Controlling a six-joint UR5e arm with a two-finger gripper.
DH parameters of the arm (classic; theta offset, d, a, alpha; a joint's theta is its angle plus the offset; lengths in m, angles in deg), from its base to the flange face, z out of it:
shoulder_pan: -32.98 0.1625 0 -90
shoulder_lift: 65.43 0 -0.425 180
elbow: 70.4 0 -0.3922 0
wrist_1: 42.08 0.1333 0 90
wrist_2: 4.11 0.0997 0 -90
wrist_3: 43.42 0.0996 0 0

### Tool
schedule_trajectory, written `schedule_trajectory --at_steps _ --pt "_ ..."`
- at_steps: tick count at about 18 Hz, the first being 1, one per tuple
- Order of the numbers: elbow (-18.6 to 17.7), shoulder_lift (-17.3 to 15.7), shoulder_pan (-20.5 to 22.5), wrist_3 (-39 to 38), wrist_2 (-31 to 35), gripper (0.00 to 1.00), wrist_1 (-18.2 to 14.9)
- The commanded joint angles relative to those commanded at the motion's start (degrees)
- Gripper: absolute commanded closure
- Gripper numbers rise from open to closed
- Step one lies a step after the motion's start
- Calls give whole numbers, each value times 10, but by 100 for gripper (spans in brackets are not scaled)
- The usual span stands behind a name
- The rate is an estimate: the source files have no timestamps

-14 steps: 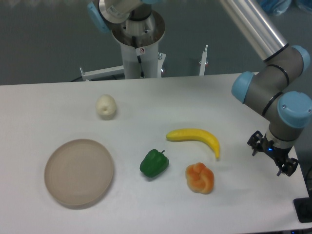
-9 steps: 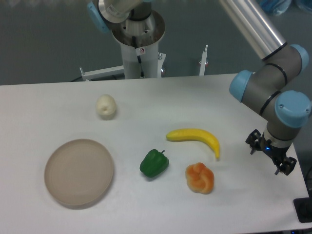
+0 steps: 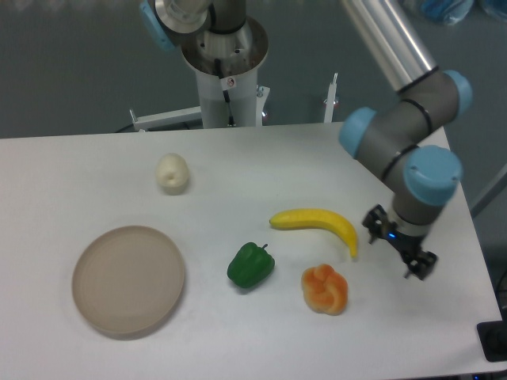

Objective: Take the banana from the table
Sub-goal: 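Move the gripper over the yellow banana and lower it, then close the gripper around the middle of the banana, then lift the held banana up off the table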

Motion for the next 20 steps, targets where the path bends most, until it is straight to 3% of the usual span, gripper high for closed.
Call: schedule_trajectory --at_steps 2,5,11,13,14,20 --pt "-47 -20 1 41 0 0 12" --pt "-117 -26 1 71 1 0 89" --pt "-135 -26 -2 71 -2 2 96" --pt "-130 -25 -4 64 -2 44 94" --pt "-126 -25 -4 61 -2 59 94" --pt "-96 -26 -2 53 7 64 86"
